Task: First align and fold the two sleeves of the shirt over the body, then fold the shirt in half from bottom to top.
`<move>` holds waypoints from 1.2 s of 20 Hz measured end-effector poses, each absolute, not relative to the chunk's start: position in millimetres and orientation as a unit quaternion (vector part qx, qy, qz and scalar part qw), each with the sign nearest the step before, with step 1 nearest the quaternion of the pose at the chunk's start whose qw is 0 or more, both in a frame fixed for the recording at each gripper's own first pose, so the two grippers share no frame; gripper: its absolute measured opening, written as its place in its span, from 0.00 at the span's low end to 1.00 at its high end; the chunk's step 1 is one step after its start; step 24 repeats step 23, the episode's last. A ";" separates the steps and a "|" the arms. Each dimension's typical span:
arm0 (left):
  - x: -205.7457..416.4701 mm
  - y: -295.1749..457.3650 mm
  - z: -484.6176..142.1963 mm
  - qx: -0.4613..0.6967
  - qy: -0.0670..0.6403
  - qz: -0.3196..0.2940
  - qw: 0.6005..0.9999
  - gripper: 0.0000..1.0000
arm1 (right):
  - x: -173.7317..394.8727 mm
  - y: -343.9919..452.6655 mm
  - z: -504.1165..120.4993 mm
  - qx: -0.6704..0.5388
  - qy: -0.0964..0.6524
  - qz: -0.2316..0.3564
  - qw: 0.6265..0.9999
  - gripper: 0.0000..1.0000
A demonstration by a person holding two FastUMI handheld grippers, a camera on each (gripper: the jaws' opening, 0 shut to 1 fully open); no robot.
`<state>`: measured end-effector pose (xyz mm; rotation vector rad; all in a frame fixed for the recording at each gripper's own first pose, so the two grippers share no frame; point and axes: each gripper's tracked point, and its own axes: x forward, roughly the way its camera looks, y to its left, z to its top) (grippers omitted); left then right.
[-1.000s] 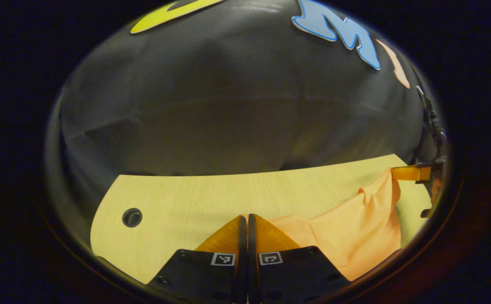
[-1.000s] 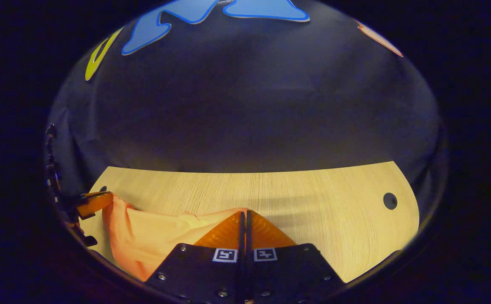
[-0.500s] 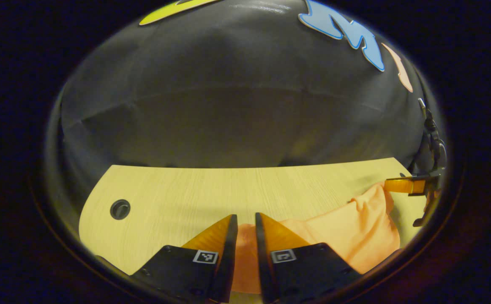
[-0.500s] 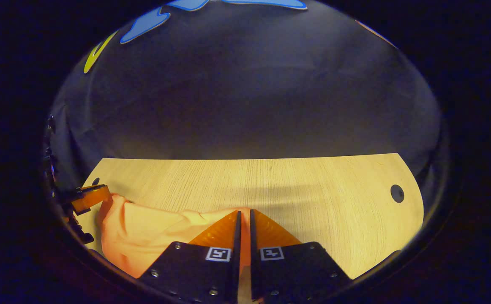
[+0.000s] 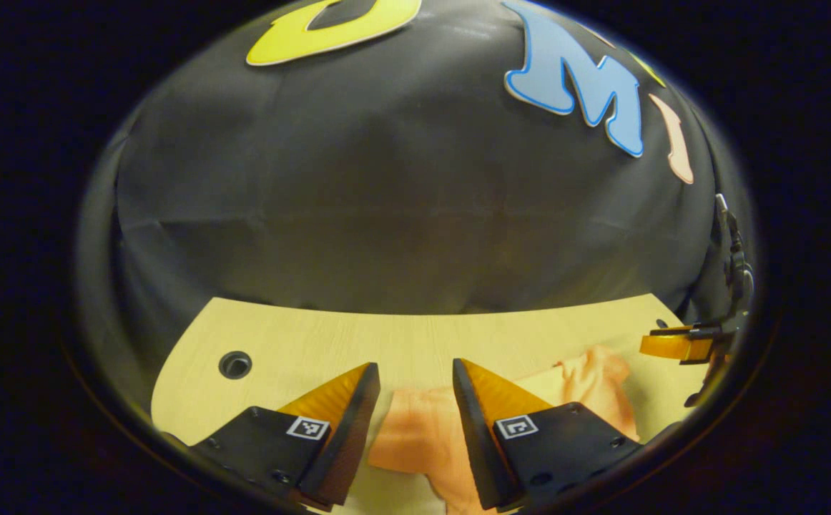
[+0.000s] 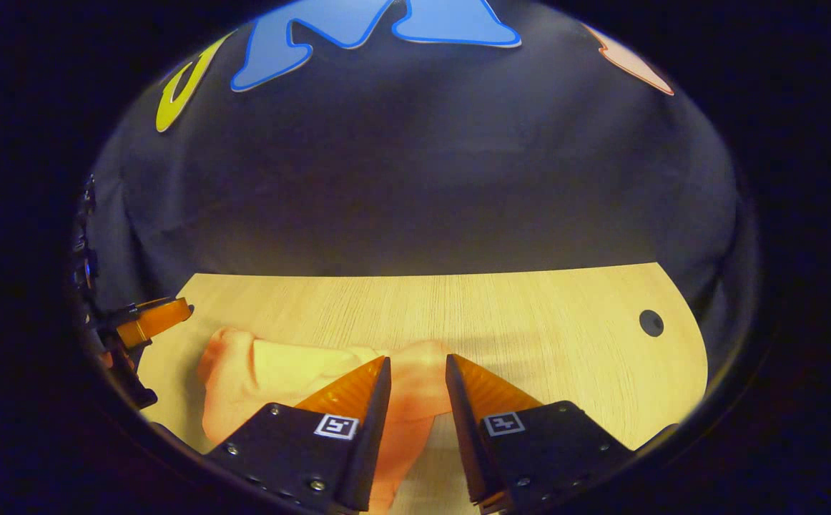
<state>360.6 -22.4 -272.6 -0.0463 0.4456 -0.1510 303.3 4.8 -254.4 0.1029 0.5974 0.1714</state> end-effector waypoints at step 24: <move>83.2 -88.1 -70.7 -0.027 0.117 -0.140 0.983 0.70 | 52.0 13.3 -76.1 0.095 0.186 0.113 0.971 0.49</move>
